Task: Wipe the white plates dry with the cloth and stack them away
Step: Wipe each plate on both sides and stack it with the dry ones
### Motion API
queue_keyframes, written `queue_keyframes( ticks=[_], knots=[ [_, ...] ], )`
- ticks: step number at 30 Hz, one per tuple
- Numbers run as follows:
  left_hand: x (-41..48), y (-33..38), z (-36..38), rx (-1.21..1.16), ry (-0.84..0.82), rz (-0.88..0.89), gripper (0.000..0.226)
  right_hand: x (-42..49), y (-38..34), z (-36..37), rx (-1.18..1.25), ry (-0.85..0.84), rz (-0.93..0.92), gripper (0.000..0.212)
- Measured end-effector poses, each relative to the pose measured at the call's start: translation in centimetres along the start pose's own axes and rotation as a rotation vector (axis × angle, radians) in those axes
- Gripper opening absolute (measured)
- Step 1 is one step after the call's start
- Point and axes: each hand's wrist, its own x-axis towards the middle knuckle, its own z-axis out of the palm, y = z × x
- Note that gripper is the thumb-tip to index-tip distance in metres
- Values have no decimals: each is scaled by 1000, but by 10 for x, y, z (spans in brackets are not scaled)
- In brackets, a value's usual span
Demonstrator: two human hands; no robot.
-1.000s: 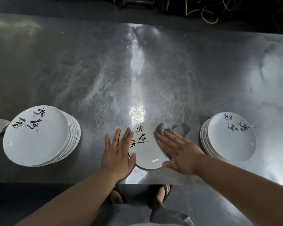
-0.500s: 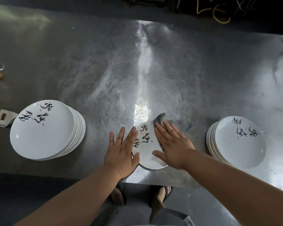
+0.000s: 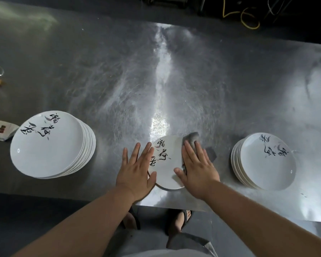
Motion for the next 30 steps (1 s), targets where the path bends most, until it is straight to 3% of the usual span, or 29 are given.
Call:
queue_keyframes(
  ticks=[3,8,10,14,19,22,24,26,28,30],
  knots=[
    [0,0,-1,-23,7,-22,82,13,-1,-1,-11,20,10,90],
    [-1,0,3,-69,32,-24,84,-57,-39,40,94,-24,93,99],
    [0,0,3,-46,29,-17,84,-44,-31,31,110,-66,123,101],
    [-2,1,-1,-12,0,-35,83,-7,-9,4,138,48,72,92],
    [-4,11,-13,41,-49,-121,83,-62,-43,39,148,-46,118,101],
    [-12,19,-18,70,-62,-127,84,-54,-36,33,208,-15,127,100],
    [-24,23,-18,51,-39,-70,86,-31,-17,18,192,31,76,94],
    [-30,18,-18,26,10,-3,71,-9,4,1,129,47,-30,90],
    [-22,9,-27,-62,62,-42,54,9,23,-14,-20,43,-183,89],
    [-9,3,-40,-73,27,-58,57,24,34,-23,-153,45,-299,89]
  ],
)
